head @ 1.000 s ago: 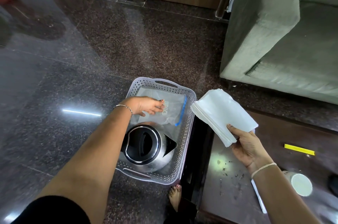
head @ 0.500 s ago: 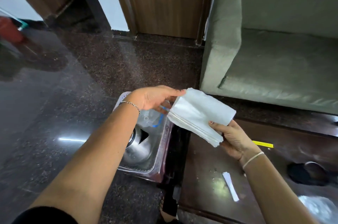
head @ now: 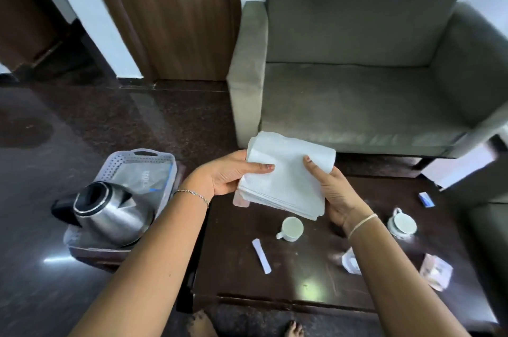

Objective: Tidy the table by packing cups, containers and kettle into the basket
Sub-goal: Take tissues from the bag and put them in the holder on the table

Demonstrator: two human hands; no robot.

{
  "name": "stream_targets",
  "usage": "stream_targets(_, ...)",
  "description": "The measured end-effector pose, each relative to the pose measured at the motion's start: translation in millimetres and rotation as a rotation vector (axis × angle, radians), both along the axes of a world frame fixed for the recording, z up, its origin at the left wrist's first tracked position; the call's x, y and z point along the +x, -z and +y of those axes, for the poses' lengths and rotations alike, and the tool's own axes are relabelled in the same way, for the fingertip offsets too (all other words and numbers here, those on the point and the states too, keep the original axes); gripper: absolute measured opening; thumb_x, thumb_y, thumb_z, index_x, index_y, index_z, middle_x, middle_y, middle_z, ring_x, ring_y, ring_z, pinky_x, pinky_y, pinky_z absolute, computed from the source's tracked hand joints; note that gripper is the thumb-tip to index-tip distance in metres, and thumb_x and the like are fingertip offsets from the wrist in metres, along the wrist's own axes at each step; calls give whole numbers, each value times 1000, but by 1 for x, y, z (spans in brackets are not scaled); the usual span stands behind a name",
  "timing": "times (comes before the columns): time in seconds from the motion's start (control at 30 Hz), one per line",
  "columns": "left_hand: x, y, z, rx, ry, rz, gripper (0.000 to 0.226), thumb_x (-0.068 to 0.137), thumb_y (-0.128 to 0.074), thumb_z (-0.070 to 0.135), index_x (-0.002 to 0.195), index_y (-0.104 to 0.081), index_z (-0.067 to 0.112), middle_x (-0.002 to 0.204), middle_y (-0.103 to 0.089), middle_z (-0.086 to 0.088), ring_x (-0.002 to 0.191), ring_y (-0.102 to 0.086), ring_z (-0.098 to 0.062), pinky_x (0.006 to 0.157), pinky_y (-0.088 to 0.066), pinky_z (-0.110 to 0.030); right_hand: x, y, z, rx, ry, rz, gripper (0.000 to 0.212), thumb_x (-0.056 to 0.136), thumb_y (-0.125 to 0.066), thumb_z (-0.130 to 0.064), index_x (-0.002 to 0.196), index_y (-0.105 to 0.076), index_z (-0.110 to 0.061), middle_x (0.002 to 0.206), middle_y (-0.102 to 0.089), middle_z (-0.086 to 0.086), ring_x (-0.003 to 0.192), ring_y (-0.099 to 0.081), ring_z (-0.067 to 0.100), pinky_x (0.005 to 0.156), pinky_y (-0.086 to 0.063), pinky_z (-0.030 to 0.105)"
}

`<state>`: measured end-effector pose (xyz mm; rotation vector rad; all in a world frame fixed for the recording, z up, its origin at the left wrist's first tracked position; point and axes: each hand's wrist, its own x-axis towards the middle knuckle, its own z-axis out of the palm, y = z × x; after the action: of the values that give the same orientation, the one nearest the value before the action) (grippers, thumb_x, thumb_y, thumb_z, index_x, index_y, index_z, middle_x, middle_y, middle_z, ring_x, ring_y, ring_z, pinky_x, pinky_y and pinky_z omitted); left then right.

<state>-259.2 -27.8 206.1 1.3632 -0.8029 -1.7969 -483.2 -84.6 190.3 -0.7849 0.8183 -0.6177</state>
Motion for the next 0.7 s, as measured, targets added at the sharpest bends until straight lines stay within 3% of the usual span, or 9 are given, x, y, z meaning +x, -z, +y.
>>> stream_targets(0.1,-45,-2,-7,-11,22,50,45,86,-69,5,129,-59,10,124,-68,-11,114,-65,-25,91,-56,-35,-49,-5,-3,-26,0,17,38,81,-76,-39,111,-72,-17,117,-70,11,105,-68,28,77,-57,36)
stream_targets(0.3,-112,6,-26,-12,81,166,36,78,-75,3,111,-73,14,120,-70,-12,109,-68,-26,81,-59,-34,-139,-7,4,-40,81,-118,38,85,-64,-7,123,-62,-3,120,-68,16,106,-67,28,81,-58,36)
stream_targets(0.5,-158,26,-45,15,-15,308,32,77,-68,4,107,-70,13,103,-73,-11,86,-71,-20,73,-62,-32,-187,8,13,-53,288,5,34,89,-55,7,122,-60,0,110,-71,14,95,-68,25,87,-56,37)
stream_targets(0.6,-169,33,-49,74,-24,363,21,80,-60,11,96,-73,13,84,-71,-7,70,-70,-16,57,-60,-27,-198,17,16,-104,320,104,27,87,-55,11,105,-69,-3,102,-72,11,87,-69,20,71,-60,27)
stream_targets(0.7,-173,35,-57,191,37,348,35,89,-52,36,109,-67,11,94,-68,-9,79,-71,-23,63,-62,-34,-203,20,15,-192,361,189,43,82,-49,21,82,-76,-12,112,-70,9,104,-67,14,85,-56,24)
